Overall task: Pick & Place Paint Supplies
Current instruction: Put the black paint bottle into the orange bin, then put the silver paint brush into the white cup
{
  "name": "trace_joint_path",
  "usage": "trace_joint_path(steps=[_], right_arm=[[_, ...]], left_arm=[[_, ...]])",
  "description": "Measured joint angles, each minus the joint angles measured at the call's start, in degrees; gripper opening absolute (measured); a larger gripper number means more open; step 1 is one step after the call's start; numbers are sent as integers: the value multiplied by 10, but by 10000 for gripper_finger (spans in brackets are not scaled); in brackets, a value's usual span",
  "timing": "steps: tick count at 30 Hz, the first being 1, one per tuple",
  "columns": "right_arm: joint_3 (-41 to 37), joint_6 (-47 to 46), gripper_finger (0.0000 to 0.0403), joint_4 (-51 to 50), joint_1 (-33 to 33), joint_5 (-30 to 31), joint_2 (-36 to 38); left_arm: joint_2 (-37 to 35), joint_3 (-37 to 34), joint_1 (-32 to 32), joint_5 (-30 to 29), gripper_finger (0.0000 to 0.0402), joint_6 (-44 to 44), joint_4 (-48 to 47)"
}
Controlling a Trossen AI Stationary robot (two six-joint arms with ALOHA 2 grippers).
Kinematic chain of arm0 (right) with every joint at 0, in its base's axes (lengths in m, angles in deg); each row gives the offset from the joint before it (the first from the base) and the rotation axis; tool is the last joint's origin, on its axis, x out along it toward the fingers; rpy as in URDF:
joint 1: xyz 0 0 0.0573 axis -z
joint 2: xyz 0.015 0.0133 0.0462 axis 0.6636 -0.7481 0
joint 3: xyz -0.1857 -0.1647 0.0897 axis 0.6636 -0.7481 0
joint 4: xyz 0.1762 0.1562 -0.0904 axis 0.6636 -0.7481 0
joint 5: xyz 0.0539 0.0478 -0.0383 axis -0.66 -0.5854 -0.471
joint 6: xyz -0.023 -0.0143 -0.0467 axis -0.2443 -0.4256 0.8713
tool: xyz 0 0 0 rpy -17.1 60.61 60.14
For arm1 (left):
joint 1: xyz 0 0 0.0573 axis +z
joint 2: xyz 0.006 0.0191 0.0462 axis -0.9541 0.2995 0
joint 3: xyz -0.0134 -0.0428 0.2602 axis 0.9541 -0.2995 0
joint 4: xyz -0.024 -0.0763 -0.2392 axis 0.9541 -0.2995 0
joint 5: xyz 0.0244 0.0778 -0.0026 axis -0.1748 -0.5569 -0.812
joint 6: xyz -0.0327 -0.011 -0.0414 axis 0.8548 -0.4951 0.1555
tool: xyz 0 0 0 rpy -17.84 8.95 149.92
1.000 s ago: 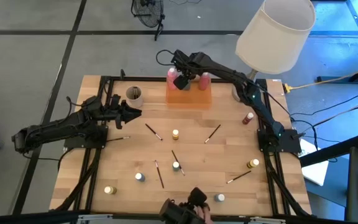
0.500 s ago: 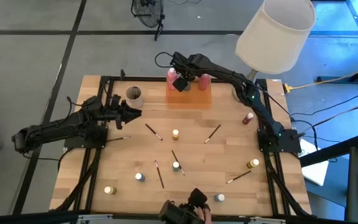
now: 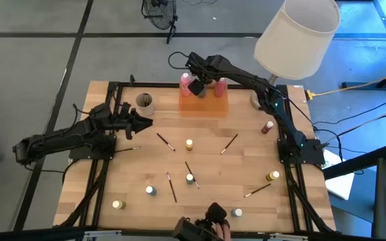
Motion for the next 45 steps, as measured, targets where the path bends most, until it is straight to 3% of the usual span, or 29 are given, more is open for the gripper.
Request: trace_joint_path(steps=[20,34,45], right_arm=[[0,11,262,-10,-9,32,9],[1,12,262,-8,-30,41,96],[1,19,262,-15,-116,-77,172]], left_arm=[[0,0,0,4,127,-1,0],[0,0,0,-1,127,-7,0],[0,0,0,-5,127,9,0]])
